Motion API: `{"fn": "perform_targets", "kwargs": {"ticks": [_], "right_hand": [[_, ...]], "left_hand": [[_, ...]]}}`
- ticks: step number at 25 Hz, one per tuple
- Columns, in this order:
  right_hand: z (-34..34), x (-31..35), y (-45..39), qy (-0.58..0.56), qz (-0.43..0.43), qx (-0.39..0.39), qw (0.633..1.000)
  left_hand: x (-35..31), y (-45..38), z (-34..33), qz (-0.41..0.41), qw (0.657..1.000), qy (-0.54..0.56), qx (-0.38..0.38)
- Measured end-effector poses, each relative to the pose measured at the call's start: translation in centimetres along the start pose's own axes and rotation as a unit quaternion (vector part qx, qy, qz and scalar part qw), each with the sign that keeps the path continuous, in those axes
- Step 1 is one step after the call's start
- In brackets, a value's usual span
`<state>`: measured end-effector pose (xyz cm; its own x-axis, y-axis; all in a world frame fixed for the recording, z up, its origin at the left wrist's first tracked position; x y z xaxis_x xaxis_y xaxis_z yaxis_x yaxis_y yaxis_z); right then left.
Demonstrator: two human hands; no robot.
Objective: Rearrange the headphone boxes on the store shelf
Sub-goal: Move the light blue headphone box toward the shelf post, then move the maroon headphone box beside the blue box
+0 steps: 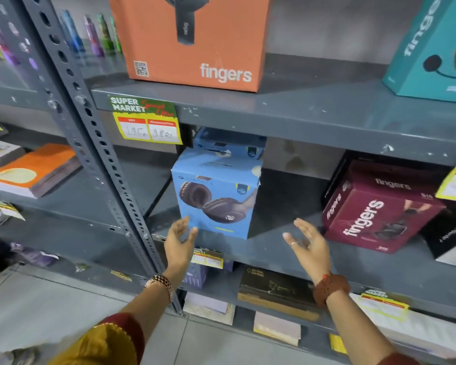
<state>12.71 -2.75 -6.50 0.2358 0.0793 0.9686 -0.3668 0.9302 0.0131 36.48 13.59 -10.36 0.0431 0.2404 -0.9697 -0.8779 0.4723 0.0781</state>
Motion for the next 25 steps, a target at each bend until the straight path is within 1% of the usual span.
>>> {"fn": "perform_targets", "kwargs": {"ticks": [2, 3, 7, 11, 13, 16, 19, 22, 25], "right_hand": [[3.6, -1.6, 0.7, 0.009, -0.013, -0.030, 0.999], [5.5, -2.3, 1.1, 0.013, -0.016, -0.044, 0.999], [13.1, -4.5, 1.4, 0.010, -0.040, -0.108, 0.993], [19.4, -4.8, 0.2, -0.010, -0.049, -0.156, 0.987], [22.2, -4.7, -1.0, -0.028, -0.052, -0.164, 0.985], [24.9, -4.2, -3.3, -0.050, -0.039, -0.149, 0.987], [26.0, -3.0, -5.4, -0.060, -0.020, -0.099, 0.993], [25.8, -2.5, -6.8, -0.053, -0.019, -0.042, 0.998], [25.1, -2.7, -6.5, -0.048, -0.015, -0.021, 0.999]], "left_hand": [[0.1, 2.1, -2.7, 0.025, 0.999, 0.009, 0.026], [-0.1, 3.1, -4.4, 0.026, 0.998, 0.015, 0.052], [-2.8, 6.8, -11.9, -0.021, 0.987, 0.006, 0.159], [-6.8, 9.3, -18.8, -0.056, 0.981, 0.014, 0.188], [-8.9, 10.7, -22.1, -0.065, 0.977, 0.013, 0.200], [-11.3, 11.5, -26.0, -0.063, 0.972, 0.013, 0.226], [-12.4, 11.5, -29.0, -0.062, 0.966, 0.015, 0.251], [-13.1, 12.2, -30.4, -0.058, 0.968, 0.011, 0.242], [-13.0, 12.7, -30.8, -0.045, 0.971, 0.012, 0.236]]}}
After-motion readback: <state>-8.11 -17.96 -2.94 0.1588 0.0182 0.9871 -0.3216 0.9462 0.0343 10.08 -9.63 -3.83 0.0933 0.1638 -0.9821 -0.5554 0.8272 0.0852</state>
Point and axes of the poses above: each hand's wrist, its own y-axis away from the middle knuckle, its own z-axis out of the back of the hand, x = y × z, the point moved 2 cm from there along -y, towards the middle knuckle, and after that the axes turned 4 degrees about -y, right-handed, at the moved point
